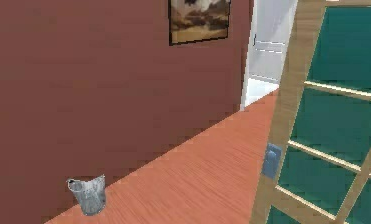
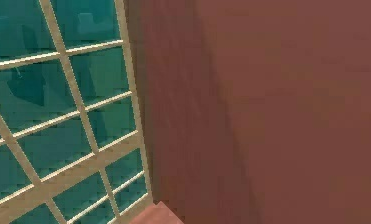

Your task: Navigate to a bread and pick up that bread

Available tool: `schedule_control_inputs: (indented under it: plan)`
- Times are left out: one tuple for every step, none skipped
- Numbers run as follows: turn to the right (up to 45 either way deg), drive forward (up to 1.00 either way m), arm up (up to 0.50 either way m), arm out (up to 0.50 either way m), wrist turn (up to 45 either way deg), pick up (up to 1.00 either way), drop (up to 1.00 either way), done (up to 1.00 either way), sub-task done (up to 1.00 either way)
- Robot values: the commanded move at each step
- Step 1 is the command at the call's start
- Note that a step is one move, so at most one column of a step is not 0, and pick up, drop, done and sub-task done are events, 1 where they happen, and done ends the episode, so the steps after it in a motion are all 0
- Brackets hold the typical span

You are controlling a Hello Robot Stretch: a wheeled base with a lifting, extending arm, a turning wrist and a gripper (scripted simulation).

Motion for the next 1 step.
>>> schedule_control_inputs:
  plan:
    - [-6.0, 0.00, 0.00, 0.00, 0.0, 0.00, 0.00, 0.00, 0.00]
